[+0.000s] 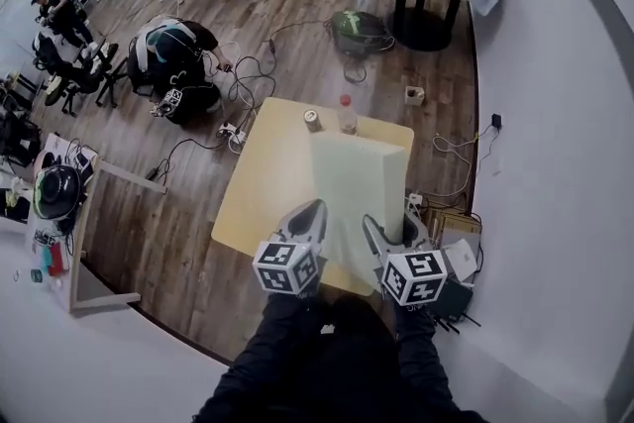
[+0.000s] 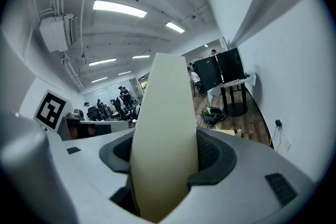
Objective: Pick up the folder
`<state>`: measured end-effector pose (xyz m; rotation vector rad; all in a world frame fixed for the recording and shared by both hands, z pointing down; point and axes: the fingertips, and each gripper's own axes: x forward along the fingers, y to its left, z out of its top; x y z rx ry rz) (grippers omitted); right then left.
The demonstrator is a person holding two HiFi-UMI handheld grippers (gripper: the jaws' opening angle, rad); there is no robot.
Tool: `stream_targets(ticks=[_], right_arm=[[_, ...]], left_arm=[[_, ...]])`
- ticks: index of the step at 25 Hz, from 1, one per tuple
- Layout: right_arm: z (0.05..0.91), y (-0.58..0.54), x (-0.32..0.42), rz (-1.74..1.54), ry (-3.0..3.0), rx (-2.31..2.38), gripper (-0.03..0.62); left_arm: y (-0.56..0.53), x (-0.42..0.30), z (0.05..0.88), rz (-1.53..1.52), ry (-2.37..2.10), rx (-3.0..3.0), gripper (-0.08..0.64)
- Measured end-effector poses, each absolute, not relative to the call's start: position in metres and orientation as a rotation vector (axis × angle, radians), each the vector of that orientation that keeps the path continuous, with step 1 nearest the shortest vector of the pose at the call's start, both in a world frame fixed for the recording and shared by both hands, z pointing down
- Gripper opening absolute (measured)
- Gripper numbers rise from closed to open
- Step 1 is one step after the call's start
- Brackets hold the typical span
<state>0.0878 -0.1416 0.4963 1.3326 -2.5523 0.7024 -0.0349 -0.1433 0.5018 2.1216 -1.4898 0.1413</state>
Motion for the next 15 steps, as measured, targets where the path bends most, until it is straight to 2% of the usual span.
stream_targets(ticks=[15], right_arm=[[0.393,-0.131,0.002,0.341,-2.658,1.335,0.288]], left_arm=[[-0.123,-0.123,0.419,-0.014,-1.657,2.152,0.04]])
